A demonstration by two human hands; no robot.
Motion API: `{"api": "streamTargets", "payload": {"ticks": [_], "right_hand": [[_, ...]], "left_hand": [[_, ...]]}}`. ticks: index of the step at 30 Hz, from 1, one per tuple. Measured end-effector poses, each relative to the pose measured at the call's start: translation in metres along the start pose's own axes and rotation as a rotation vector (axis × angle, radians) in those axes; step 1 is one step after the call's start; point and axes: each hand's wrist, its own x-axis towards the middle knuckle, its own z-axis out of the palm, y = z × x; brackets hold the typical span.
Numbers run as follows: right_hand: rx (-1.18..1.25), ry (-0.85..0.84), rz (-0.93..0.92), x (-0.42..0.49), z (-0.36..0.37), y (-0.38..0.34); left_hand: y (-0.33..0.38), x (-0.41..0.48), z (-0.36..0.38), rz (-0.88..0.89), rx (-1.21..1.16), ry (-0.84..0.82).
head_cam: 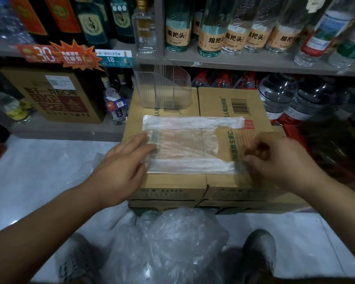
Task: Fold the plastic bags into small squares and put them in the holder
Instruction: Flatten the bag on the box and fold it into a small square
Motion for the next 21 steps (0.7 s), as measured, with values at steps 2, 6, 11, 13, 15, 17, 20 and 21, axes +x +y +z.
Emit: {"api": "streamTargets", "payload": {"ticks": [2,6,11,13,15,17,20,21], "right_hand": [[0.114,-0.015,-0.293,-0.006,0.01,-0.021],[0.055,-0.049,-0.631,-0.004,0.051,-0.039],[-0.017,0.031,-0.709,0.005,0.074,-0.043],[-0.025,0.055,-0.705,0.007,0.076,-0.044],[0.0,0.058,-0.666,0.007,0.075,-0.046],[0.04,0.044,-0.634,0.008,0.074,-0.047],[0.076,0.017,-0.61,0.01,0.072,-0.047],[0.082,0.018,-0.609,0.01,0.072,-0.046]], "left_hand": [[0.006,0.004,-0.002,0.084,0.015,0.085],[0.015,0.008,0.001,0.197,0.011,0.096],[0.016,0.004,0.009,0.167,-0.059,0.039],[0.015,0.005,0.01,0.159,-0.042,0.033],[0.014,0.008,0.009,0.14,-0.041,0.046],[0.014,0.01,0.007,0.134,-0.039,0.063],[0.015,0.013,0.004,0.14,-0.026,0.072],[0.016,0.013,0.004,0.136,-0.032,0.075]]}}
